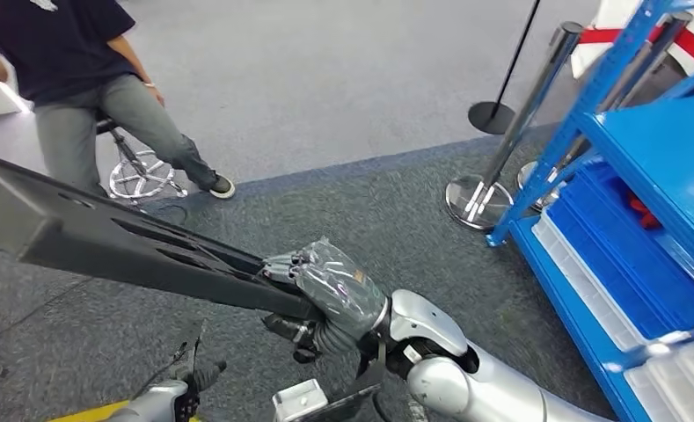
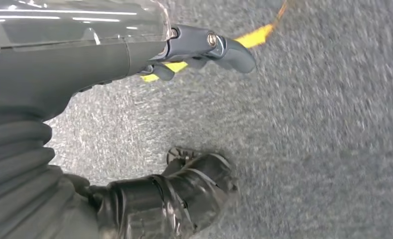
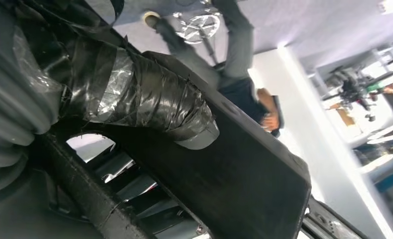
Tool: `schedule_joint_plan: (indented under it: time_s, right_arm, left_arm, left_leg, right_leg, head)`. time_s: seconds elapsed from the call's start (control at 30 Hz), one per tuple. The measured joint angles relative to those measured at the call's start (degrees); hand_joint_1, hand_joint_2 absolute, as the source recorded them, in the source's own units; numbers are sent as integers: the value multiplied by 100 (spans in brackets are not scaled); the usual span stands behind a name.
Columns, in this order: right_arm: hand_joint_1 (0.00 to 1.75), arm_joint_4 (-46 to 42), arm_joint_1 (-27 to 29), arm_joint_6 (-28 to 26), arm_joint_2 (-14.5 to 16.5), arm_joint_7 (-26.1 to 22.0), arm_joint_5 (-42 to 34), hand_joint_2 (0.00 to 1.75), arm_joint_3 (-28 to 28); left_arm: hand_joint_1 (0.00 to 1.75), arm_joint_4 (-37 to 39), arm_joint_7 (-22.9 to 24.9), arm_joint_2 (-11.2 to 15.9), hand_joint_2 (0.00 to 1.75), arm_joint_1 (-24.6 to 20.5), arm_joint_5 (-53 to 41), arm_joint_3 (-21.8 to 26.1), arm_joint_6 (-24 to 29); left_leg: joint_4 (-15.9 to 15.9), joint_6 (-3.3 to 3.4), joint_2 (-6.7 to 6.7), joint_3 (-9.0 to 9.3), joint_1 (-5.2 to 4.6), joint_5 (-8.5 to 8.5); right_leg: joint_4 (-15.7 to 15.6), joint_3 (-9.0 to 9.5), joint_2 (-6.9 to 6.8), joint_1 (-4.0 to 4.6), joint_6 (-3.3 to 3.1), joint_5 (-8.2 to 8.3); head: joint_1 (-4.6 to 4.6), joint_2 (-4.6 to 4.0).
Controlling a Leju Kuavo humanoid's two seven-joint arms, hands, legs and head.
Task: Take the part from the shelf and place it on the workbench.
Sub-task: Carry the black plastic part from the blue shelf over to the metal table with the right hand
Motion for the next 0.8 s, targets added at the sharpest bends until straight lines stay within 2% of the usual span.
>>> schedule_joint_plan:
  time_s: [0.03,0.07,0.1,0.13,0.17,0.2,0.27,0.3,0.33,0.37,0.4,0.43,0.47,0.5,0.57,0.6,0.63,0.67,0.7,0.73,0.8]
  right_arm:
    - [175,3,-3,-4,-5,2,-2,175,6]
    - [175,7,0,-8,-14,2,-6,175,14]
    - [175,14,7,-11,-27,3,-8,175,27]
    - [175,22,14,-13,-43,5,-9,175,44]
    - [175,28,16,-15,-57,5,-10,175,64]
    - [175,32,16,-17,-67,4,-10,175,80]
    - [175,33,16,-27,-76,-2,-13,175,101]
    - [175,31,17,-34,-79,-11,-20,175,107]
    - [175,30,22,-41,-83,-25,-36,175,113]
    - [175,27,27,-46,-86,-41,-61,175,120]
    - [175,26,31,-49,-89,-62,-88,175,123]
    - [175,26,32,-50,-89,-84,-114,175,126]
    - [175,25,30,-51,-86,-104,-139,175,129]
    - [175,23,27,-53,-83,-126,-163,175,130]
    - [175,21,31,-55,-83,-160,-206,175,133]
    - [175,21,36,-52,-86,-174,-221,175,134]
    - [175,21,42,-48,-89,-181,-231,175,136]
    - [175,21,45,-43,-90,-186,-240,175,138]
    - [175,21,46,-39,-90,-188,-249,175,138]
    - [175,18,44,-36,-90,-191,-260,175,138]
    - [175,4,41,-29,-90,-201,-279,175,138]
  left_arm:
    - [0,0,-1,-5,175,-3,-1,0,-4]
    - [0,0,-1,-6,175,-7,-2,0,-12]
    - [0,0,-2,-6,175,-5,-3,0,-21]
    - [0,0,-2,-6,175,4,-4,0,-29]
    - [0,0,-2,-8,175,14,-7,0,-38]
    - [0,0,-2,-12,175,22,-9,0,-44]
    - [0,1,2,-22,175,19,-17,0,-49]
    - [0,1,8,-25,175,10,-20,0,-49]
    - [0,1,17,-26,175,3,-22,0,-48]
    - [0,1,32,-23,175,-3,-22,0,-48]
    - [0,2,47,-18,175,-1,-24,0,-47]
    - [0,2,61,-16,175,7,-26,0,-49]
    - [0,2,72,-17,175,8,-33,-1,-54]
    - [0,1,78,-20,175,-1,-42,-1,-60]
    - [0,0,77,-27,175,-29,-47,-2,-71]
    - [0,0,74,-28,175,-38,-36,-2,-74]
    - [0,0,71,-28,175,-35,-22,-2,-76]
    - [0,1,68,-27,175,-29,-11,-2,-79]
    - [0,1,68,-25,175,-25,-6,-2,-81]
    - [0,1,68,-22,175,-27,-9,-2,-84]
    - [0,1,73,-20,175,-57,-17,-2,-87]
  left_leg:
    - [-15,18,-62,16,11,5]
    - [-8,33,-127,17,15,1]
    - [6,43,-205,15,15,-7]
    - [27,43,-284,13,16,-21]
    - [61,35,-368,10,21,-41]
    - [109,19,-450,5,30,-69]
    - [230,-35,-590,-41,49,-139]
    - [279,-66,-652,-86,55,-160]
    - [312,-97,-705,-133,66,-167]
    - [324,-131,-761,-171,74,-158]
    - [311,-159,-819,-188,88,-143]
    - [318,-185,-807,-199,93,-141]
    - [374,-211,-704,-226,82,-171]
    - [561,-238,-538,-312,74,-265]
    - [1214,-289,-196,-630,75,-553]
    - [1551,-304,-128,-812,88,-670]
    - [1729,-302,-107,-920,92,-696]
    - [1731,-289,-98,-939,91,-636]
    - [1508,-263,-87,-836,84,-483]
    - [1129,-217,-29,-642,62,-293]
    - [443,-117,163,-286,-24,-71]
  right_leg:
    - [338,-161,168,-10,2,-147]
    - [706,-362,252,-11,2,-276]
    - [990,-539,292,-9,8,-329]
    - [1088,-634,304,-11,14,-276]
    - [972,-628,315,-18,21,-118]
    - [668,-524,348,-32,26,113]
    - [48,-272,585,-81,33,387]
    - [-113,-204,709,-98,29,422]
    - [-157,-188,795,-101,17,389]
    - [-170,-189,806,-92,-4,388]
    - [-166,-190,748,-92,-39,395]
    - [-186,-175,686,-97,-74,401]
    - [-207,-151,620,-107,-107,403]
    - [-227,-122,544,-115,-138,404]
    - [-241,-81,391,-90,-174,386]
    - [-241,-73,313,-78,-186,375]
    - [-241,-67,245,-69,-190,366]
    - [-241,-60,181,-60,-192,356]
    - [-241,-46,119,-52,-191,343]
    - [-243,-25,58,-43,-189,328]
    - [-267,17,-64,-16,-166,302]
  head:
    - [8,0]
    - [9,0]
    - [10,0]
    - [11,0]
    - [11,0]
    - [14,0]
    - [15,0]
    - [16,0]
    - [17,0]
    - [21,0]
    - [20,0]
    - [20,0]
    - [-4,0]
    - [-27,0]
    - [-77,0]
    - [-77,0]
    - [-80,0]
    - [-81,0]
    - [-81,0]
    - [-81,0]
    - [-77,0]
